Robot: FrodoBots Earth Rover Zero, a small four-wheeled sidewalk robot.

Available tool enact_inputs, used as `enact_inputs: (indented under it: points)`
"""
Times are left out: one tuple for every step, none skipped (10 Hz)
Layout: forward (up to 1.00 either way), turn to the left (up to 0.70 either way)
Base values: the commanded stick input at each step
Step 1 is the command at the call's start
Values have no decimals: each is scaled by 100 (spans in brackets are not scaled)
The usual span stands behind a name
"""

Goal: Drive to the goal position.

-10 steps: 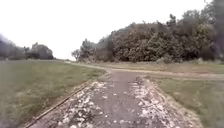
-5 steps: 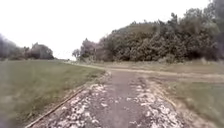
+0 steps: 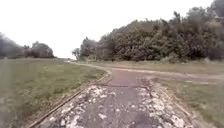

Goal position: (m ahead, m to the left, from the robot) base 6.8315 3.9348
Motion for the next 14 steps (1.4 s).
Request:
enact_inputs:
  points:
    - [70, 0]
    - [70, 0]
    - [70, 0]
    - [70, 0]
    - [70, 0]
    - [70, 0]
    - [70, 0]
    - [70, 0]
    - [70, 0]
    - [70, 0]
    - [70, 0]
    - [70, 0]
    - [70, 0]
    - [70, 0]
